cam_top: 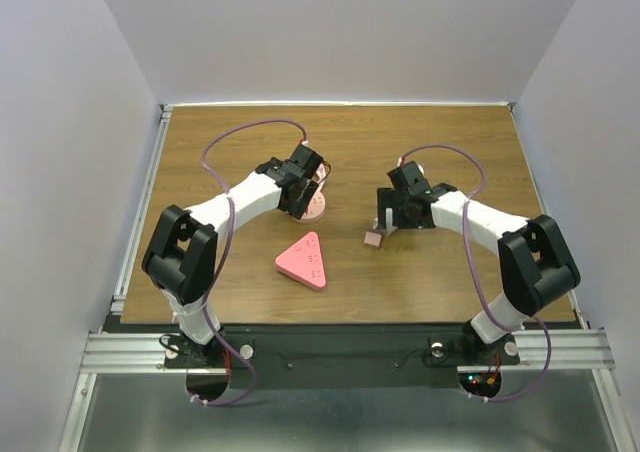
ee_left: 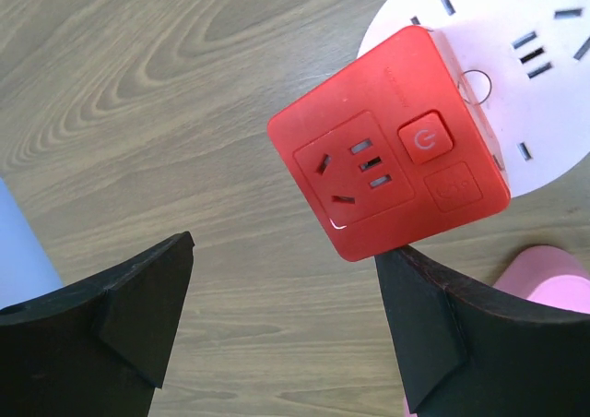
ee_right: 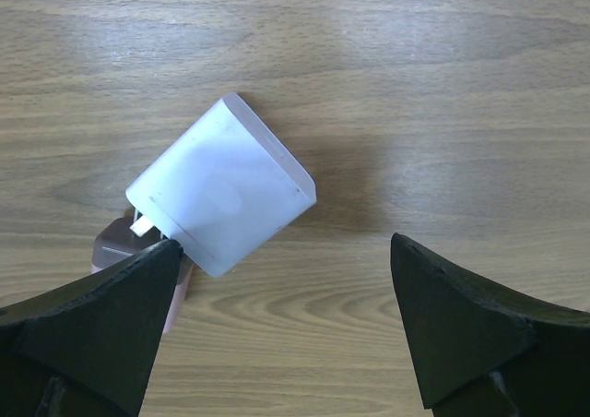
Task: Insert the plug
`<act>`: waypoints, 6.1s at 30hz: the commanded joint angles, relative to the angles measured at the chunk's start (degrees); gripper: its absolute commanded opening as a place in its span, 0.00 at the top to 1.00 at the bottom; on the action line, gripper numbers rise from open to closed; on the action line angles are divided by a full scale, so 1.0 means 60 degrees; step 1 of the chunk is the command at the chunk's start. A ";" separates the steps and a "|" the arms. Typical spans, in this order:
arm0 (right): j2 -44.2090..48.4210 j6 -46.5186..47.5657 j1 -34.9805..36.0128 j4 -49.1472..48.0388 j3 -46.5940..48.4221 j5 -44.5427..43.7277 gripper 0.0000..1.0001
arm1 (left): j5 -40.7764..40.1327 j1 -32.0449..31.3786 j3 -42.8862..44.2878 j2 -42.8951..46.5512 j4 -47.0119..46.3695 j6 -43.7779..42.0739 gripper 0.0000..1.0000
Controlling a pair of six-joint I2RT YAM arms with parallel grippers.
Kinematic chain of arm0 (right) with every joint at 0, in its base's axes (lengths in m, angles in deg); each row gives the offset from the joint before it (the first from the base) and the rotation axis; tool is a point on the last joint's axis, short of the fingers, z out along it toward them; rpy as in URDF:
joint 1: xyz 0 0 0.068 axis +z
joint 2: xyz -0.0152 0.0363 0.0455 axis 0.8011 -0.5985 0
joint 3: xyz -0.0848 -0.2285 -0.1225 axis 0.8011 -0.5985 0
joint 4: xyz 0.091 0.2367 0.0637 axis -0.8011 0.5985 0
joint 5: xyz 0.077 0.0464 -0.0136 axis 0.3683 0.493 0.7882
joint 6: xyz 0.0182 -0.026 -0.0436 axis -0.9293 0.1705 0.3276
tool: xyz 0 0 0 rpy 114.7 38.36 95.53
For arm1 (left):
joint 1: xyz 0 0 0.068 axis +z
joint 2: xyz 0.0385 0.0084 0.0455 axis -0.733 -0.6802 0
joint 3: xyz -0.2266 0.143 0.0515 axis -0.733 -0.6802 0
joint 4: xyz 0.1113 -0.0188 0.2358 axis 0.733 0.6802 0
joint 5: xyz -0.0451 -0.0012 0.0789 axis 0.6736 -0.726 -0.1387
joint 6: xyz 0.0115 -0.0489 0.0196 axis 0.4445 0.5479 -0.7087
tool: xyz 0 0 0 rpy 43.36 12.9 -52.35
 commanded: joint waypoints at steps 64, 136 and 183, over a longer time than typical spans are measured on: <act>-0.0723 0.3208 -0.0054 0.0410 0.0865 0.2212 0.00 | 0.5477 -0.0059 0.0451 0.1731 -0.1406 0.0131 0.09; 0.3452 0.4351 0.1118 -0.0029 0.0908 0.3634 0.57 | 1.2607 -0.0337 -0.1759 0.0853 -0.8800 0.5813 0.99; 0.1621 0.3545 -0.0304 -0.1875 0.3180 1.2583 0.17 | 1.2801 0.1420 -0.4017 0.4705 -1.1675 0.3749 1.00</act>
